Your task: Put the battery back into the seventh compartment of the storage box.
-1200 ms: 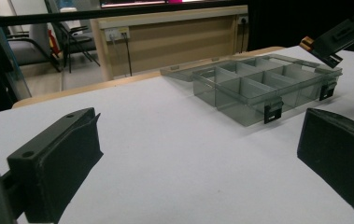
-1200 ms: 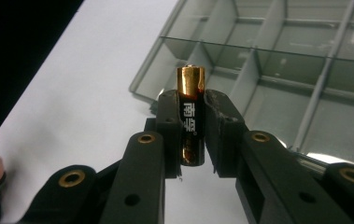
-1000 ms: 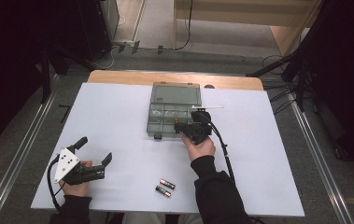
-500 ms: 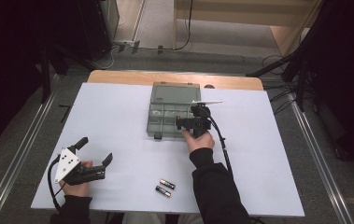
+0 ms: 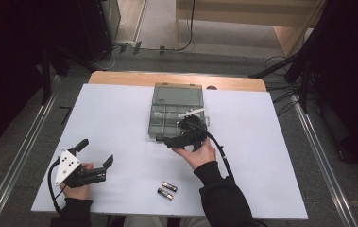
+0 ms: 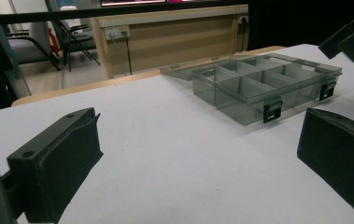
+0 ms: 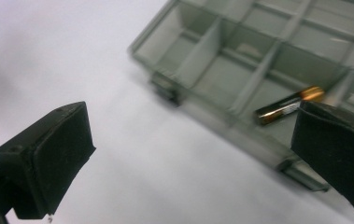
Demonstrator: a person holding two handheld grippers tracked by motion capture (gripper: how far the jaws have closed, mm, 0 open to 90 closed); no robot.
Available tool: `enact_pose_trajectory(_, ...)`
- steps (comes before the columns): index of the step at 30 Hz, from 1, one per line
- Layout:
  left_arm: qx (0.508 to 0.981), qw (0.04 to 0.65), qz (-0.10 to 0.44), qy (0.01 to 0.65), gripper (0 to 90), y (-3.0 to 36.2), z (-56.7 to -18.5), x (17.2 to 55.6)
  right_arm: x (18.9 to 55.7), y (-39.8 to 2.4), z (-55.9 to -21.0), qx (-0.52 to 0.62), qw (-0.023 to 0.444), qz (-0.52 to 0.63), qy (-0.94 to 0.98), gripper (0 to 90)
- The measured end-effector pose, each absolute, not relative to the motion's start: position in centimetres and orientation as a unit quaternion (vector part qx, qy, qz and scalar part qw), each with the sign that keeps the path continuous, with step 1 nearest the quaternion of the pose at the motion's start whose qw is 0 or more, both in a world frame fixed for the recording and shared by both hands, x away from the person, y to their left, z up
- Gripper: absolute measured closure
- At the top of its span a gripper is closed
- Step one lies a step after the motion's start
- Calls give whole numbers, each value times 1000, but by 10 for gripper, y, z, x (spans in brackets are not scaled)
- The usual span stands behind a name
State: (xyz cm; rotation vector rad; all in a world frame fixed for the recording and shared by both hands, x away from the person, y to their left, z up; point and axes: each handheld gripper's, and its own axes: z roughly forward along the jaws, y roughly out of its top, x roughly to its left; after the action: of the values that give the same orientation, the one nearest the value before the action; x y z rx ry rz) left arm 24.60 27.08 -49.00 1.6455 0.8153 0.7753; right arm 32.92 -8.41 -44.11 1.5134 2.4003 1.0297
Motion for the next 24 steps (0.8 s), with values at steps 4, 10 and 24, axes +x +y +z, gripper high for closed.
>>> enact_pose_trajectory(4,695,542,324,343,0,270,-490,246,315,-74,-436,475,33,337,813,0)
enact_pose_trajectory(10,694,543,325,343,0,271,-490,245,296,-59,-434,424,29,315,849,0)
enact_pose_trajectory(24,695,542,326,343,0,270,-490,246,270,-53,-448,330,45,227,915,0)
